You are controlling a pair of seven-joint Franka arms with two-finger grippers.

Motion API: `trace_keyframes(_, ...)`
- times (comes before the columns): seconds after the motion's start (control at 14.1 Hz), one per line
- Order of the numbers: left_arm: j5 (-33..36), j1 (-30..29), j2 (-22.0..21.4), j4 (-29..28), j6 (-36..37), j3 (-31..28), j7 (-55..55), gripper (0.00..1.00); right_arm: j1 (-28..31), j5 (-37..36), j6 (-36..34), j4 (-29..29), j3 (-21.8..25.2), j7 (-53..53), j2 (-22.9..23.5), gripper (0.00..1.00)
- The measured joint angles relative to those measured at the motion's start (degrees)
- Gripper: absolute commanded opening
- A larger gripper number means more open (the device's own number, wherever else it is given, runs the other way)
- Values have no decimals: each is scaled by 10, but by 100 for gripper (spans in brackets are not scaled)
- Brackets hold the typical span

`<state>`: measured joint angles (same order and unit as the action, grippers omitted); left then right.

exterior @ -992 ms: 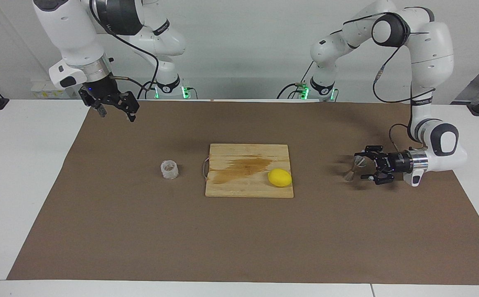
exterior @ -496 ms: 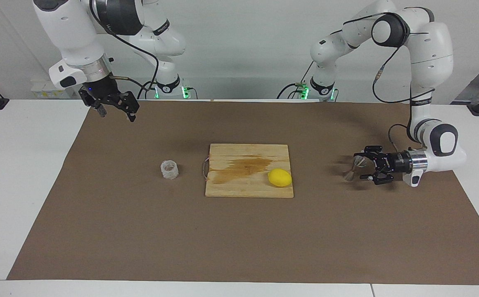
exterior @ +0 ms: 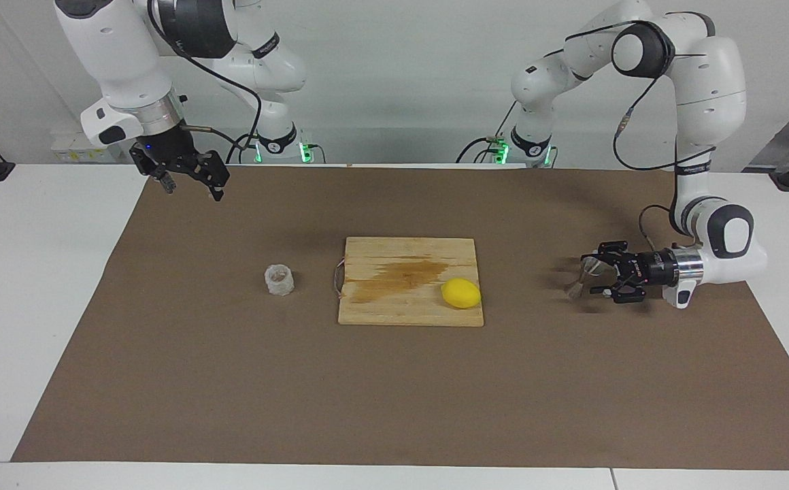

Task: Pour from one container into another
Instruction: 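Open the left gripper and reach it toward the steel cup, then close the left gripper around the steel cup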

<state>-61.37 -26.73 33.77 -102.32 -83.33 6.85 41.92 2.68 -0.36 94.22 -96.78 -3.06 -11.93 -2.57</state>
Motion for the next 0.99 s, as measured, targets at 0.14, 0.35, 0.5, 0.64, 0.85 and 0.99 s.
trace_keyframes(0.14,0,0,0,0,0,0,0,77,0,0,0,0,0,0,0,100)
trace_keyframes(0.35,0,0,1,0,0,-1,0,71,0,0,0,0,0,0,0,100)
trace_keyframes(0.5,0,0,1,0,0,-1,0,66,0,0,0,0,0,0,0,100)
trace_keyframes(0.64,-1,0,1,0,0,-1,-1,65,0,0,0,0,0,0,0,100)
trace_keyframes(0.85,-1,0,1,0,2,-1,-5,61,0,0,0,0,0,0,0,100)
trace_keyframes(0.99,-1,0,1,-1,9,-2,-15,57,0,0,0,0,0,0,0,100)
